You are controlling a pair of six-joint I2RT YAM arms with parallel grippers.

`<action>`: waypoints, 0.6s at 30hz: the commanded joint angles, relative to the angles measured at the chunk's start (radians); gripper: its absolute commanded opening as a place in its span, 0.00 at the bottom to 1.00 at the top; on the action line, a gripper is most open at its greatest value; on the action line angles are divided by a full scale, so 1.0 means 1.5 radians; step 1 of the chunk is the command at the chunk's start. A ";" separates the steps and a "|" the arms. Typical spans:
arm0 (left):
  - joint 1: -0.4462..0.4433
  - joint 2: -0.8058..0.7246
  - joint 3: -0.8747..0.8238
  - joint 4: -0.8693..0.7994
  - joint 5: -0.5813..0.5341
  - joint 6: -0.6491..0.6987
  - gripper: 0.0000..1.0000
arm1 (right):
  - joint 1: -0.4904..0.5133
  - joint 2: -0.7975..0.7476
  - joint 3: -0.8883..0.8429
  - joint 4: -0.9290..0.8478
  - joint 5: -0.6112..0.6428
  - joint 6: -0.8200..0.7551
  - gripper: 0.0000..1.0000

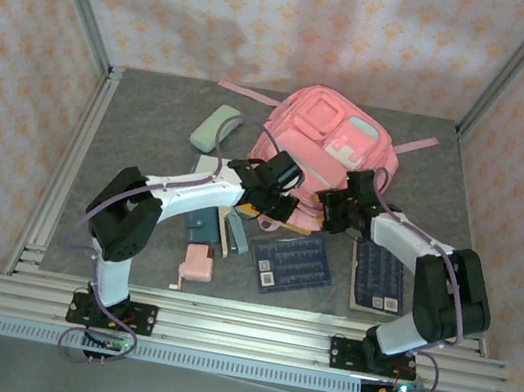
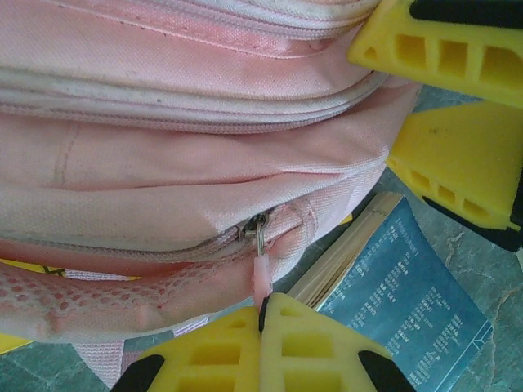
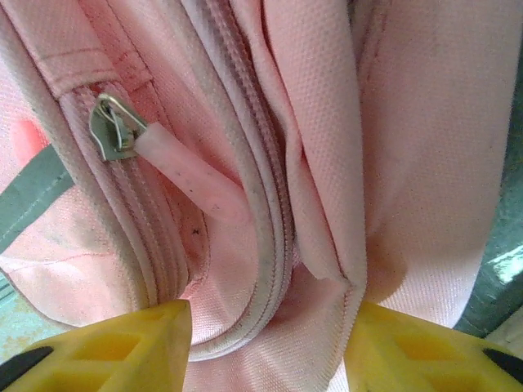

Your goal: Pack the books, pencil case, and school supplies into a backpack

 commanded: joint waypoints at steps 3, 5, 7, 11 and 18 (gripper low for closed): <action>0.000 -0.022 -0.020 -0.001 0.005 0.000 0.00 | 0.003 0.023 0.042 0.018 0.032 -0.027 0.42; -0.001 -0.017 -0.017 -0.004 0.001 0.003 0.00 | 0.002 0.038 0.036 0.043 0.023 -0.026 0.14; 0.000 -0.011 -0.013 -0.014 -0.018 0.005 0.00 | 0.002 0.037 0.024 0.072 0.018 -0.021 0.00; 0.002 0.004 -0.002 -0.035 -0.049 0.009 0.01 | 0.002 0.014 0.012 0.072 0.025 -0.025 0.00; 0.006 0.029 0.016 -0.039 -0.059 0.010 0.28 | 0.002 0.011 0.008 0.066 0.008 -0.030 0.00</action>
